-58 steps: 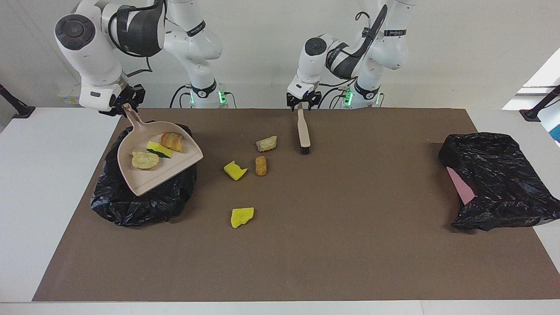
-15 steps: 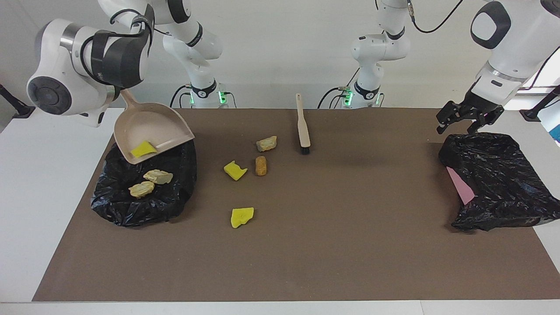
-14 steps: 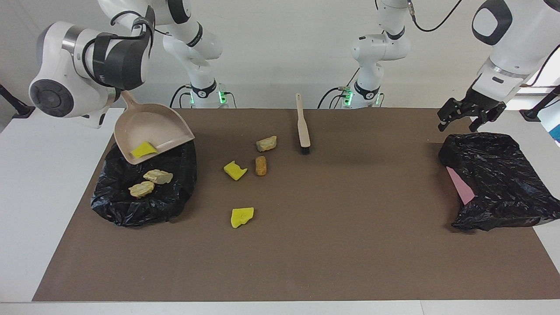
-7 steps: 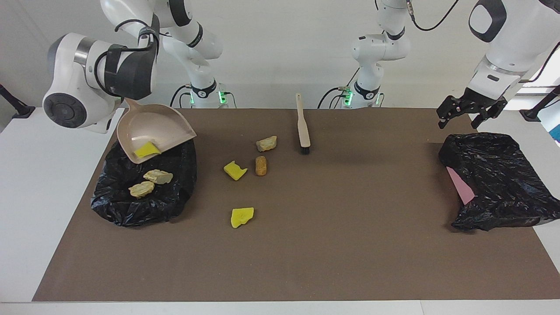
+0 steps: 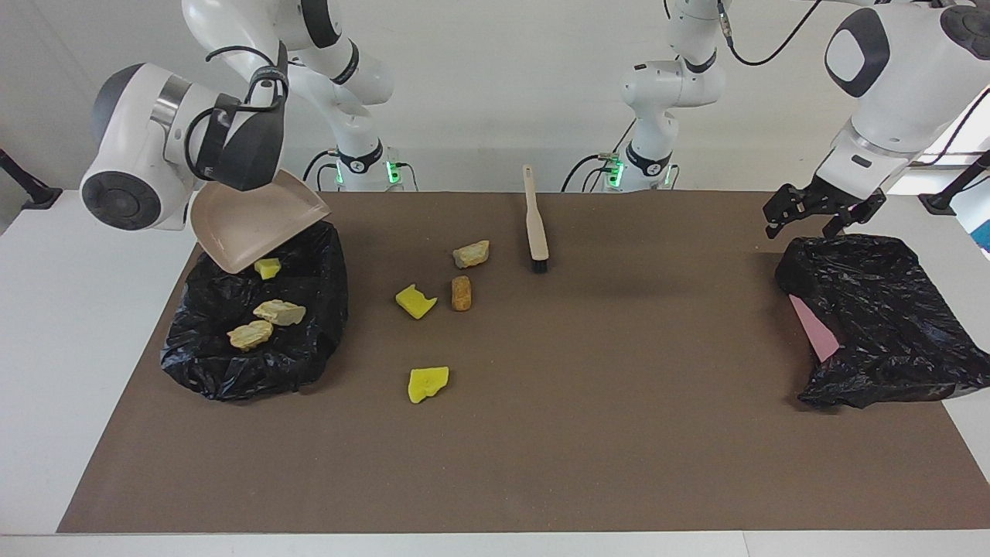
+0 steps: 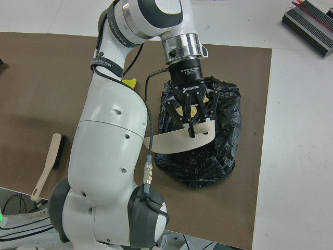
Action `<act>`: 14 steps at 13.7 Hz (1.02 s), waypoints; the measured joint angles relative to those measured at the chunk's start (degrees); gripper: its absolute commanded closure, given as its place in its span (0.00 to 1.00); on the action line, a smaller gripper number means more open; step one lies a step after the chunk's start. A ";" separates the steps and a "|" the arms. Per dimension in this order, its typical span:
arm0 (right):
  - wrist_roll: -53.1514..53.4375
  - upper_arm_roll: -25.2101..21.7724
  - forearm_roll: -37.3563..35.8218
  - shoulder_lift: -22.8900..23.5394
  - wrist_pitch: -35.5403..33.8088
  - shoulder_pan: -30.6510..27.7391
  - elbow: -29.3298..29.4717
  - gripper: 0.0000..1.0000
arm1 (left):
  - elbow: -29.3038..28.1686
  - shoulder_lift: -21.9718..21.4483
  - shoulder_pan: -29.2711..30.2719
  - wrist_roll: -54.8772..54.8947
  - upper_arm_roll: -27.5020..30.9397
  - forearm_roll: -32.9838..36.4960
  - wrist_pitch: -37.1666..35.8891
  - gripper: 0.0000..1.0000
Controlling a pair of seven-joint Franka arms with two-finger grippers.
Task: Sweep and dump trash in bin
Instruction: 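Tip the dustpan over the bag with the right gripper while the left gripper withdraws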
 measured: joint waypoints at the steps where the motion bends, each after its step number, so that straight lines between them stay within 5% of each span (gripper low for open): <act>1: 0.00 -0.04 -0.05 0.00 0.34 0.06 0.02 1.00 | 0.15 0.09 -0.32 0.00 -0.05 0.00 0.01 0.00; 8: 0.09 0.08 0.51 -2.89 3.80 0.31 1.17 1.00 | 0.28 -0.19 -0.53 1.07 -0.16 0.00 -0.13 0.00; 14: 7.51 0.03 8.49 -5.53 15.82 0.76 1.35 1.00 | -0.05 -1.37 -0.53 1.07 -0.12 0.00 -1.24 0.00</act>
